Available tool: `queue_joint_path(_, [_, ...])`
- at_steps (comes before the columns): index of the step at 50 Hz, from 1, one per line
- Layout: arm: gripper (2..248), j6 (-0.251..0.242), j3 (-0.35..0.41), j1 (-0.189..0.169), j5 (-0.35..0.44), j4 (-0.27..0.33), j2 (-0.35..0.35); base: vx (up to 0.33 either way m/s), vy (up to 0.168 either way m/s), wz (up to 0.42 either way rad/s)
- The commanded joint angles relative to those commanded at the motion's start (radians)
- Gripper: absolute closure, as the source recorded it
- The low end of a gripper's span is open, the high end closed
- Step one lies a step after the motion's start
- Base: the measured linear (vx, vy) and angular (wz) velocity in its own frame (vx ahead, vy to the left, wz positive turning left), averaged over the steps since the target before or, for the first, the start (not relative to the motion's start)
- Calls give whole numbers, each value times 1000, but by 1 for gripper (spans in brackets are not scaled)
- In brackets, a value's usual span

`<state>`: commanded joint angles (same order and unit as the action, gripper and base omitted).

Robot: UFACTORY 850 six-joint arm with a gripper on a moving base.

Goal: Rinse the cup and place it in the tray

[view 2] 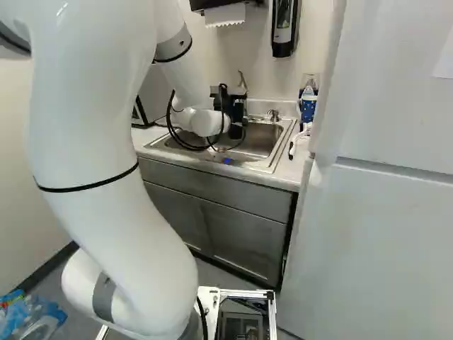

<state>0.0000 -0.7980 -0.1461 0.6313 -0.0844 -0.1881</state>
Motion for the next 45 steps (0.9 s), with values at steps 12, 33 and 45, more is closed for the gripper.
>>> queue_joint_path(12, [125, 0, 0, 0, 0, 0, 0, 0, 0, 0])
queue_joint_path(33, [125, 0, 0, 0, 0, 0, 0, 0, 0, 0])
queue_joint_path(45, [125, 0, 0, 0, 0, 0, 0, 0, 0, 0])
